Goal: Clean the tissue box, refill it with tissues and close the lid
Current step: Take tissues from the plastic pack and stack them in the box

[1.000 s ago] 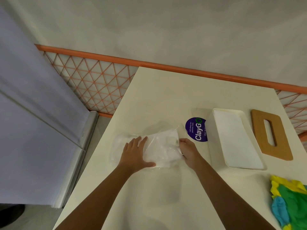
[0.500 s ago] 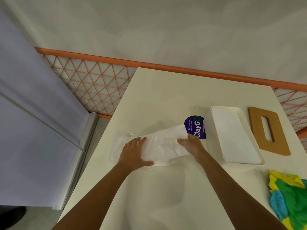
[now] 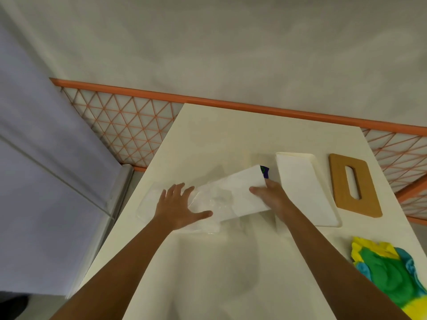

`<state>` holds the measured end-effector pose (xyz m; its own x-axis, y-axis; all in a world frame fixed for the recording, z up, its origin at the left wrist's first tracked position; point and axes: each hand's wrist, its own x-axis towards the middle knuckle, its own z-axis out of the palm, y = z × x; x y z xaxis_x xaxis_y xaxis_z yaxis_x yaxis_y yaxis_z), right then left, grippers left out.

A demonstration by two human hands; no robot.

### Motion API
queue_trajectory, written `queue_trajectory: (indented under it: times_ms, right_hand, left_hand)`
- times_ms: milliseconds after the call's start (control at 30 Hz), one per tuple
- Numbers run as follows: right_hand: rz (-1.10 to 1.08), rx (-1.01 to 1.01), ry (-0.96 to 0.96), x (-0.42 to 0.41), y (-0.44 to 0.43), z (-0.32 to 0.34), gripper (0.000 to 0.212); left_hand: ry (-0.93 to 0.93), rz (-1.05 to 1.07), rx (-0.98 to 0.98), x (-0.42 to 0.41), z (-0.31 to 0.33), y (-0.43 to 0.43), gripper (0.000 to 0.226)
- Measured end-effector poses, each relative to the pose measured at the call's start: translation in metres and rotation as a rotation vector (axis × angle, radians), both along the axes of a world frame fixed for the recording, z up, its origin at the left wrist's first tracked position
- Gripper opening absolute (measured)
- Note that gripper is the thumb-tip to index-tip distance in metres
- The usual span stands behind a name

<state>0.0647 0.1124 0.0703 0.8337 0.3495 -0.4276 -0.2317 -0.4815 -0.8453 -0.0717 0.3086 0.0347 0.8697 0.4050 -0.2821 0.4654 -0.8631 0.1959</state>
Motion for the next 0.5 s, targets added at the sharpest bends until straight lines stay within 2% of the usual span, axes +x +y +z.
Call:
queue_trajectory:
  times_ms: [100,267,367,500]
  right_hand:
    - [0.015,-0.038,-0.076,0.011,-0.016,0.018,0.036]
    - [0.015,-0.020,-0.184,0.030,-0.049,0.051,0.037]
    - [-0.009,0.003,-0.209,0.043,-0.073,0.069,0.038]
    - [-0.087,0.110,-0.188,0.055,-0.103,0.086,0.035]
  left_hand:
    - [-0.090,0.027,-0.054,0.013,0.016,-0.015,0.090]
    - [-0.266,0.158,-0.344,0.052,0.033,-0.046,0.063]
    - [-0.350,0.183,-0.447,0.075,0.040,-0.071,0.049]
    - [-0.460,0.295,-0.603,0.096,0.042,-0.103,0.046]
